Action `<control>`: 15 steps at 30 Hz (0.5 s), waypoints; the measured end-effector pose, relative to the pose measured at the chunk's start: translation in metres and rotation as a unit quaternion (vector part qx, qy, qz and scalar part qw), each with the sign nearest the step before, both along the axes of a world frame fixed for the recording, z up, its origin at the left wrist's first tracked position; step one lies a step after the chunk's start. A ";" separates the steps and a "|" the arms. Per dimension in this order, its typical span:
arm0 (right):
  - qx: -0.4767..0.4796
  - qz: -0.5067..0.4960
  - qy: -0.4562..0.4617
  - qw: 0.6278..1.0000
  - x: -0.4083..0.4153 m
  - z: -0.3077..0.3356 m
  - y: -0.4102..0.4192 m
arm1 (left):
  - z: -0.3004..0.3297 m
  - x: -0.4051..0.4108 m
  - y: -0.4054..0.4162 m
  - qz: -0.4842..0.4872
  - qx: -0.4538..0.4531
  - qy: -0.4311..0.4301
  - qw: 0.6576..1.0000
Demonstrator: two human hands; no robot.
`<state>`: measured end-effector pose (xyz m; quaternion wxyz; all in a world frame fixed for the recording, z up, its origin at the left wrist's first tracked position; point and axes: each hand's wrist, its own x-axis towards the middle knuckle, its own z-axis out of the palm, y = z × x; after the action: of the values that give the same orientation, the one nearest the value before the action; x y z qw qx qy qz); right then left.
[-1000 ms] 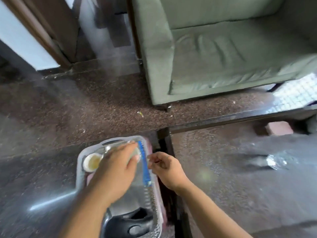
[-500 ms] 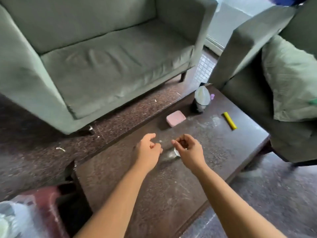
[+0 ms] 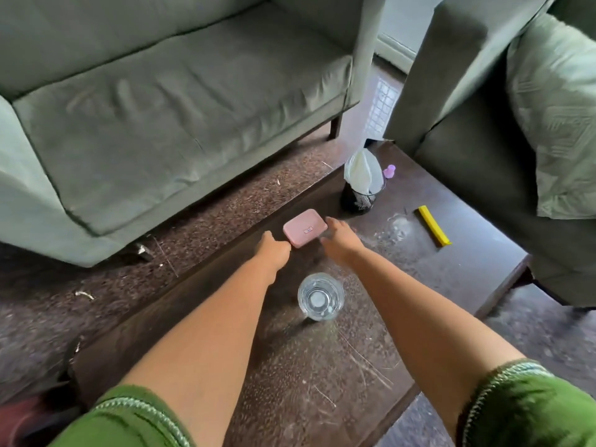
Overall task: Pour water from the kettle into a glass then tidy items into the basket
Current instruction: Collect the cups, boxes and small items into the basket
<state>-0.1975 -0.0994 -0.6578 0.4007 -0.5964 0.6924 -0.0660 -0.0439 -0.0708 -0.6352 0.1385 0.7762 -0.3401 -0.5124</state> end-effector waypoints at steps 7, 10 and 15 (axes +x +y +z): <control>-0.021 -0.067 -0.034 0.997 0.014 -0.007 -0.016 | -0.027 0.003 -0.007 0.007 -0.034 0.121 0.992; -0.095 -0.159 -0.072 0.980 0.036 0.021 -0.012 | -0.007 0.012 0.001 0.043 -0.102 0.059 0.992; -0.136 -0.208 -0.178 0.952 0.095 0.077 0.045 | 0.058 0.068 0.060 0.172 -0.247 0.058 0.952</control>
<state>-0.1024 -0.0546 -0.5808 0.4103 -0.4666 0.7027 -0.3468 0.0237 -0.0109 -0.5776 0.4317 0.7333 -0.3085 -0.4252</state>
